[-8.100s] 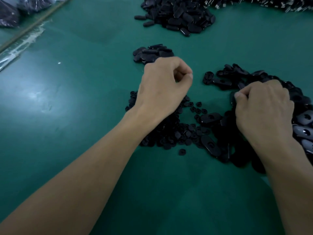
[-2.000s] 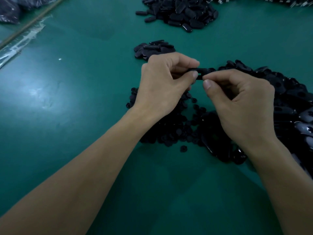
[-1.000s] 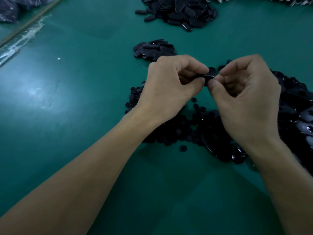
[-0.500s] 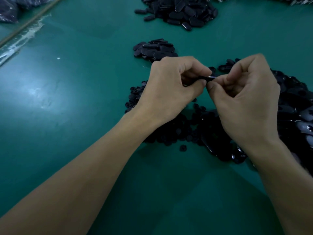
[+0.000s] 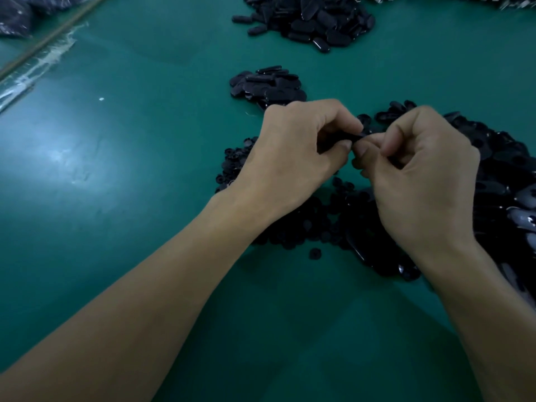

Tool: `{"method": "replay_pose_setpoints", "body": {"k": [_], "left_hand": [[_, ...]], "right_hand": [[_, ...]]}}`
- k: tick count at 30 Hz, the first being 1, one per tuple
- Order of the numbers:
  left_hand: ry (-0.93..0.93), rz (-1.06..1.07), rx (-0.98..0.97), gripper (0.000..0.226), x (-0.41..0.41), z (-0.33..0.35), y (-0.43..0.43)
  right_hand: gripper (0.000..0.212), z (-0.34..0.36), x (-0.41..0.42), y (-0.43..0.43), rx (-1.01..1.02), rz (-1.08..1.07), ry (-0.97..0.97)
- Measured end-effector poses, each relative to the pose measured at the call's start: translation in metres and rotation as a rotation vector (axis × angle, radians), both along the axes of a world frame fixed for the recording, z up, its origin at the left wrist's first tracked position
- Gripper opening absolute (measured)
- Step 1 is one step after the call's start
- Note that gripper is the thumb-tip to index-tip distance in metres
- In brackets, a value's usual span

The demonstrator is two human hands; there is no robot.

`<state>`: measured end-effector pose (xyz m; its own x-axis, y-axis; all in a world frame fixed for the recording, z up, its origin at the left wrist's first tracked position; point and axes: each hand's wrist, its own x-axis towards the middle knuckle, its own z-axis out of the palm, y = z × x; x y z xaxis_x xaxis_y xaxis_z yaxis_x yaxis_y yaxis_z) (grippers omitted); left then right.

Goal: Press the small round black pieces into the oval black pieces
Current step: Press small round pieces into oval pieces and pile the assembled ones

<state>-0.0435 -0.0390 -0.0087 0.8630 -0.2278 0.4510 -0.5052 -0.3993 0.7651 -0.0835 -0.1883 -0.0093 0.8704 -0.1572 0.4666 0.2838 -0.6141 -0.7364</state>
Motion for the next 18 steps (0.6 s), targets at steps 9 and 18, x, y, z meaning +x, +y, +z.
{"method": "replay_pose_setpoints", "body": {"k": [9,18], "left_hand": [[-0.012,0.071,0.009,0.013,0.004,-0.001,0.003],[0.176,-0.022,-0.152,0.023,0.004,0.003,-0.001]], "right_hand": [[0.028,0.004,-0.003,0.004,-0.054,0.065,-0.045],[0.025,0.001,0.01,-0.01,-0.051,0.053,0.004]]}}
